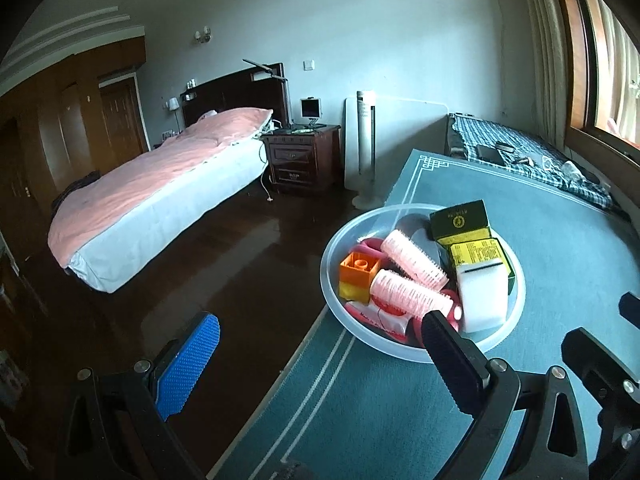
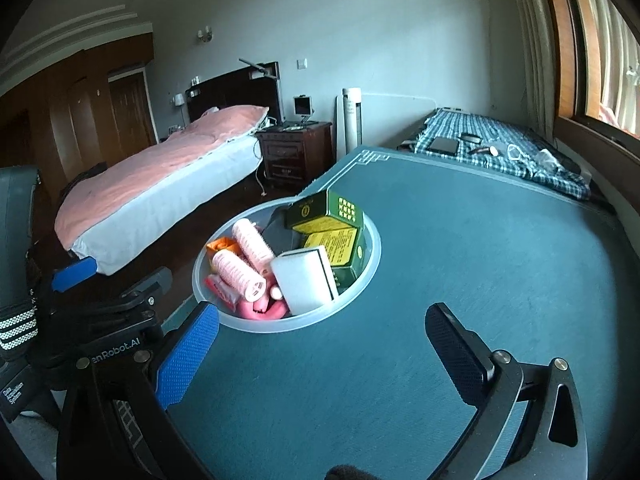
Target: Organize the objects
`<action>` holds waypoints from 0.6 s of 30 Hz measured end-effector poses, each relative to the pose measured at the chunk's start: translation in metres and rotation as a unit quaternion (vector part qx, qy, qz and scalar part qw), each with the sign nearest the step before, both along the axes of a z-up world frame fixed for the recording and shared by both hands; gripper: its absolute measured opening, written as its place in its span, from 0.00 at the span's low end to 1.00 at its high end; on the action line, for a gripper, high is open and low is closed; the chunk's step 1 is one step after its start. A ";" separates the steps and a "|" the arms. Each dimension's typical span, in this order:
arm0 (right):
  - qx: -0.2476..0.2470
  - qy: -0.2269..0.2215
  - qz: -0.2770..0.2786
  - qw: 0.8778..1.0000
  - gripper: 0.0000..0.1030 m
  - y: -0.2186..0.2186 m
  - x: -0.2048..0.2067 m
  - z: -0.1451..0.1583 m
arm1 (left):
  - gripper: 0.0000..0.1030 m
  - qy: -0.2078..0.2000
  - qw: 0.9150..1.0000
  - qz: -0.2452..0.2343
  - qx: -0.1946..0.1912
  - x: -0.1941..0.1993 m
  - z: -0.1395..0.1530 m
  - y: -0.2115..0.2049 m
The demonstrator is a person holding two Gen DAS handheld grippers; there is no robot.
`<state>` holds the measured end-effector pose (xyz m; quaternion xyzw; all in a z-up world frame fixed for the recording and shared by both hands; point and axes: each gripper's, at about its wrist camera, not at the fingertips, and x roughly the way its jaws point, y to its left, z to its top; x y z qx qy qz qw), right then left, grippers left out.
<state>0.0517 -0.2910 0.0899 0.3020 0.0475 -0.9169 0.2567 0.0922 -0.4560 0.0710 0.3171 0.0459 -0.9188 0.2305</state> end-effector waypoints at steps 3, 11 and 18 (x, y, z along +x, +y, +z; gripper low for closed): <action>-0.002 -0.013 0.006 1.000 1.00 -0.003 -0.004 -0.004 | 1.00 -0.003 1.000 0.000 -0.001 0.000 -0.002 -0.001; 0.003 -0.037 0.027 0.999 1.00 -0.018 -0.013 -0.012 | 1.00 -0.012 1.000 0.012 0.003 0.003 -0.008 -0.015; 0.023 -0.032 0.040 0.998 1.00 -0.031 -0.012 -0.014 | 1.00 -0.015 1.000 0.014 0.008 0.002 -0.011 -0.021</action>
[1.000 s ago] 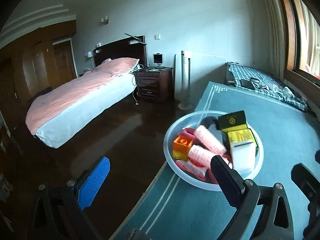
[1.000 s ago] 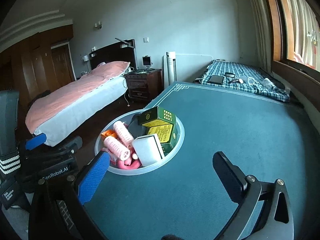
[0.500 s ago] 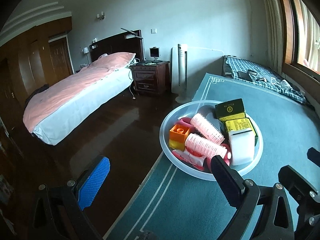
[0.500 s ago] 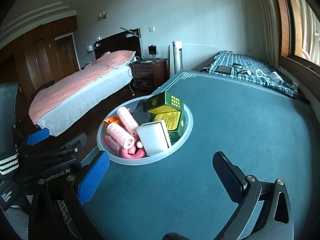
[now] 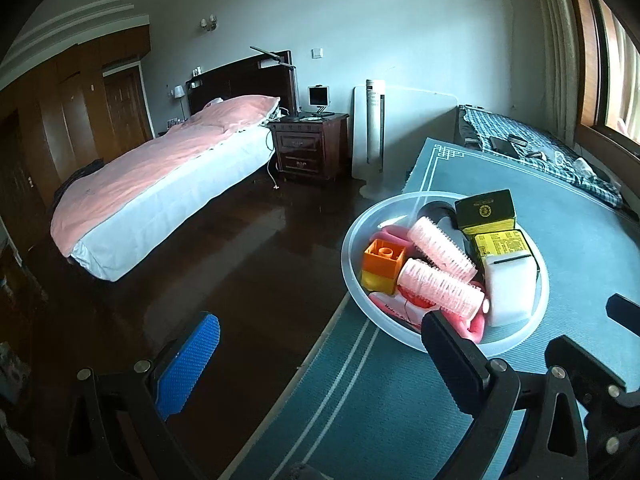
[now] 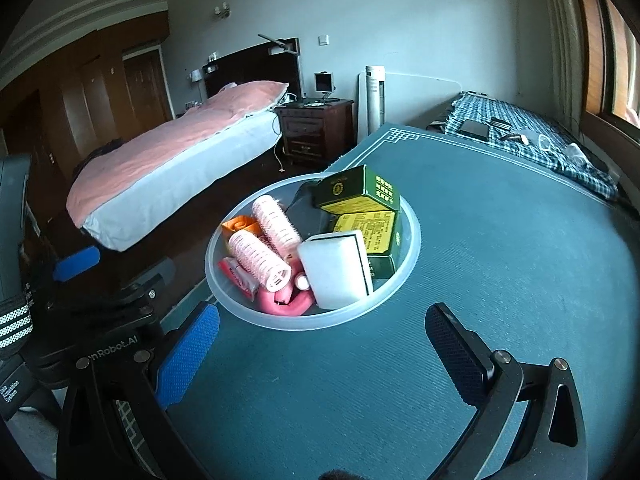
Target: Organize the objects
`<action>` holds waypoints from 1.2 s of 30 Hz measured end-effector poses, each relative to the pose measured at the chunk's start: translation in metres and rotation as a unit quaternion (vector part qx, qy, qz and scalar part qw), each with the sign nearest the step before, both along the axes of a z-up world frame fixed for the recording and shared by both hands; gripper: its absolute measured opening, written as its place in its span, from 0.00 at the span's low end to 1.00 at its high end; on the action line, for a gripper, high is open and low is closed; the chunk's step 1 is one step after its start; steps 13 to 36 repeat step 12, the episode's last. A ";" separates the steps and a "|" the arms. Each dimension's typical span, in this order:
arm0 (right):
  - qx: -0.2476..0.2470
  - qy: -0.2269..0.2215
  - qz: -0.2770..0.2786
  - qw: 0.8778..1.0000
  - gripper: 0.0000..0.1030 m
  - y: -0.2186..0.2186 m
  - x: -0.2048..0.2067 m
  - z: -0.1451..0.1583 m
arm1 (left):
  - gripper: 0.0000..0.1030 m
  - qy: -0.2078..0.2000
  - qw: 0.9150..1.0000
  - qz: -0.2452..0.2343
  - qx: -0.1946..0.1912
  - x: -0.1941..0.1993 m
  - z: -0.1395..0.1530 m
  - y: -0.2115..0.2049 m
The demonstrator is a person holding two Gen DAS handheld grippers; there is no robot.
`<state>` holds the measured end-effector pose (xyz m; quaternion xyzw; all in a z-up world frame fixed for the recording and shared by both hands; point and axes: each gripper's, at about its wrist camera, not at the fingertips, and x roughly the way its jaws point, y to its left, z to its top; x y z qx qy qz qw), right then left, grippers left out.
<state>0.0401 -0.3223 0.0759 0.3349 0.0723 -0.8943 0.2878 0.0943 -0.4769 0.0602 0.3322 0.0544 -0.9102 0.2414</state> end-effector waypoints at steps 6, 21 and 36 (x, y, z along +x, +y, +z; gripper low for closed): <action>0.002 0.012 0.005 1.000 1.00 -0.005 0.002 -0.001 | 1.00 -0.005 1.000 0.000 0.002 -0.002 -0.003 -0.001; 0.004 0.007 0.010 1.000 1.00 -0.006 -0.001 -0.003 | 1.00 -0.008 1.000 0.001 0.002 -0.004 -0.003 -0.001; 0.004 0.007 0.010 1.000 1.00 -0.006 -0.001 -0.003 | 1.00 -0.008 1.000 0.001 0.002 -0.004 -0.003 -0.001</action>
